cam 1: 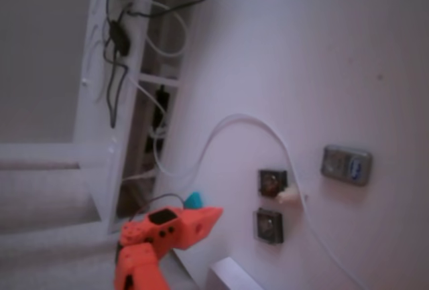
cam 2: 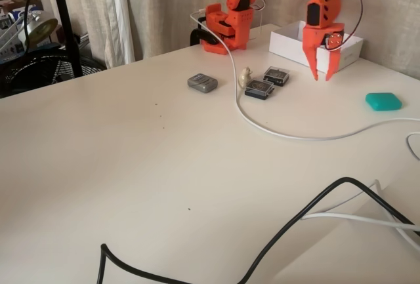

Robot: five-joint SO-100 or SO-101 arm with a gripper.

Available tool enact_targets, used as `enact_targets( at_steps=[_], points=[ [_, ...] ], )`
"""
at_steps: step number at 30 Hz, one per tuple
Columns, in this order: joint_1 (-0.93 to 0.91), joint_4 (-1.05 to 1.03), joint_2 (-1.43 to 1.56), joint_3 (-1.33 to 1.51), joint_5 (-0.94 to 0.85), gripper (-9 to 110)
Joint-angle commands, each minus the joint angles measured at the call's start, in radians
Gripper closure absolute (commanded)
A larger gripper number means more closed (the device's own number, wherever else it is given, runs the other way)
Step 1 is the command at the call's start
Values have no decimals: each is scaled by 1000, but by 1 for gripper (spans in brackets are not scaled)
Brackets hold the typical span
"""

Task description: Grasp the green cube and put it in the bin.

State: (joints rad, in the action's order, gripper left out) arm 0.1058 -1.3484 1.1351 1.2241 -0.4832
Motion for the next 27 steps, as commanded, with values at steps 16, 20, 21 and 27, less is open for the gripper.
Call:
enact_targets(
  at_steps=[16,20,21,27],
  points=[
    [67,362,-291,-374,-49,52],
    [64,314,-360,-400,-66,51],
    [63,295,-367,-403,-69,51],
    [66,92,-425,-525,-72,51]
  ],
)
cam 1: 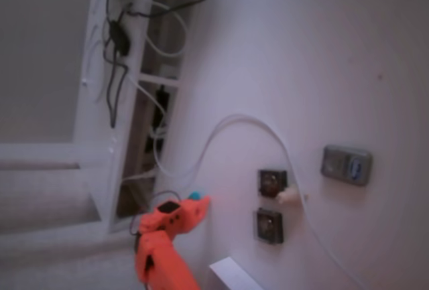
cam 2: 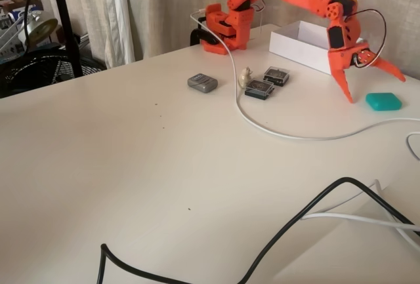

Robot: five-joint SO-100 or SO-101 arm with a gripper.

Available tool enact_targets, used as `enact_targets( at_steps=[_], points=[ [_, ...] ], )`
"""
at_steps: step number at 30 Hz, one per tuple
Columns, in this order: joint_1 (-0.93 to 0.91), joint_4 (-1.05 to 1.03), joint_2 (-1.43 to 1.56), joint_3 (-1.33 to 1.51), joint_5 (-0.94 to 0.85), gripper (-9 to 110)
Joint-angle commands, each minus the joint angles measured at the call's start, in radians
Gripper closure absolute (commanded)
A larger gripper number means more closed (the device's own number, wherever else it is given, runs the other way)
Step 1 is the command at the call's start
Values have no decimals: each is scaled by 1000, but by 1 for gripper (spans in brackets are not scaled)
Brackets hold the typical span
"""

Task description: Grasp the green cube and put it in the bin.

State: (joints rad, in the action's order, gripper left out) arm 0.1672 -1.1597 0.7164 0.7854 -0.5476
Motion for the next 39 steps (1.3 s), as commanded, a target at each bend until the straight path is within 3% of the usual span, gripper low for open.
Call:
enact_targets(
  at_steps=[1,11,13,16,20,26,33,36,39],
  points=[
    [6,-130,-12,-101,-8,51],
    [-12,-262,-26,-126,-6,54],
    [-17,-282,-11,-121,-2,63],
    [-18,-341,40,-103,0,93],
    [-15,-403,135,-38,0,110],
    [-18,-402,368,166,3,110],
    [-21,-242,634,431,3,109],
    [-25,-173,690,491,3,90],
    [-32,-117,689,514,5,59]
  ],
)
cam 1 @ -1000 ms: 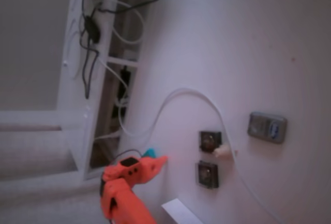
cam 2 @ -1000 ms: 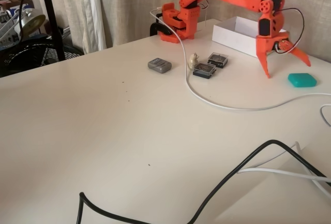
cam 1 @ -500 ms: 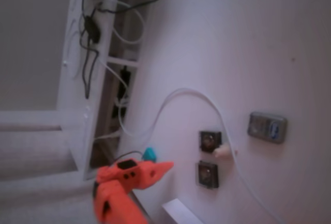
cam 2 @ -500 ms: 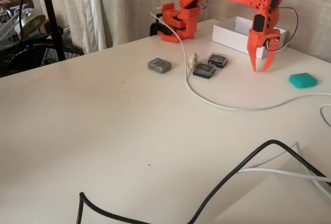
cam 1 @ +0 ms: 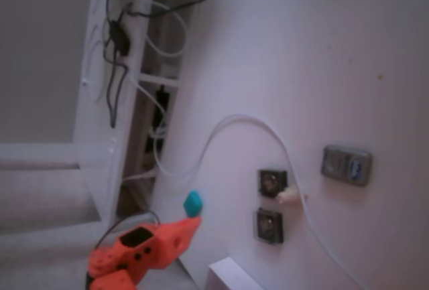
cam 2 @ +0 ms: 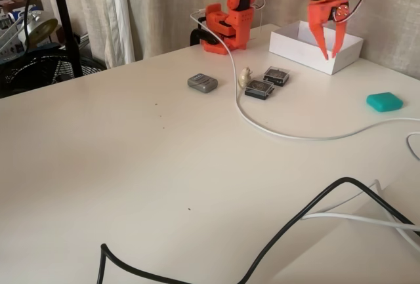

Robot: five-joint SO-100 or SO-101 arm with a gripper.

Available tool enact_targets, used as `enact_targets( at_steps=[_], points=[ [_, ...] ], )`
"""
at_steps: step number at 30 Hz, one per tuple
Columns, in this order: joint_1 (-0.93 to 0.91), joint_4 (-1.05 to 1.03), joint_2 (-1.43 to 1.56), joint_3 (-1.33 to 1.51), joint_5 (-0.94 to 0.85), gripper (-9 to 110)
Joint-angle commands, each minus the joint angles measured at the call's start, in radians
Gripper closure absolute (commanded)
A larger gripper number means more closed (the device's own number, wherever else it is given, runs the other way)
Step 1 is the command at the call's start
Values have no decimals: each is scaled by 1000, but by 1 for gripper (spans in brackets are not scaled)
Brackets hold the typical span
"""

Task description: Grasp the green cube and put it in the bin.

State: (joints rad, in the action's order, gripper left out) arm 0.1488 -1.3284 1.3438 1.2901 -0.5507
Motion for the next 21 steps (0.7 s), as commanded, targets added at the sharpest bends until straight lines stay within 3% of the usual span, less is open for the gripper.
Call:
enact_targets(
  at_steps=[1,4,9,10,11,13,16,21],
  points=[
    [-15,81,54,15,8,53],
    [-12,140,12,23,8,44],
    [-2,202,2,69,6,44],
    [-5,190,2,71,8,50],
    [-5,178,2,71,8,66],
    [-12,121,2,77,8,85],
    [-26,21,35,132,8,102],
    [-66,-34,123,284,8,110]
  ],
)
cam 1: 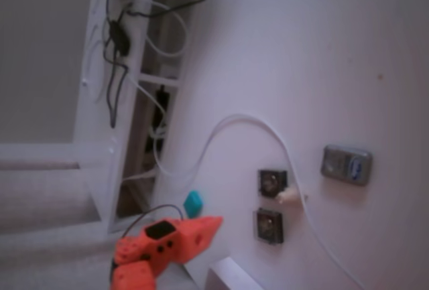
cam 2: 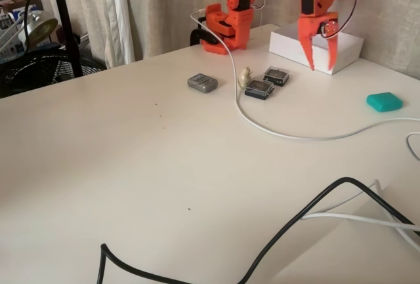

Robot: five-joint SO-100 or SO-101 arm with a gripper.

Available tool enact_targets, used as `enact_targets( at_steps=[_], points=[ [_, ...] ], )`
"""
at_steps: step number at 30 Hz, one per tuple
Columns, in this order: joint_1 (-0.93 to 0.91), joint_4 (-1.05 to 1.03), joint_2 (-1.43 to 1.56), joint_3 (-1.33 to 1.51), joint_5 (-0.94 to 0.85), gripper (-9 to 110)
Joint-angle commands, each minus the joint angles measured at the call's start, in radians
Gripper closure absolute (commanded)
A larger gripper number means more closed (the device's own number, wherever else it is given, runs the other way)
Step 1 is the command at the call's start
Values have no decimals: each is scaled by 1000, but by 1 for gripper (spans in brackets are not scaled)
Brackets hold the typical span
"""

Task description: Grasp the green cube and put it in the bin.

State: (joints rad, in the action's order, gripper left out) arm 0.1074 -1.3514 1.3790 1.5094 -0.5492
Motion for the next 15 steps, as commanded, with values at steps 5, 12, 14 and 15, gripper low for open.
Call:
enact_targets(
  at_steps=[5,12,14,15],
  points=[
    [-38,3,124,106,8,110],
    [-35,132,241,206,8,110],
    [-29,167,308,282,8,110],
    [-23,181,345,327,8,110]
  ],
)
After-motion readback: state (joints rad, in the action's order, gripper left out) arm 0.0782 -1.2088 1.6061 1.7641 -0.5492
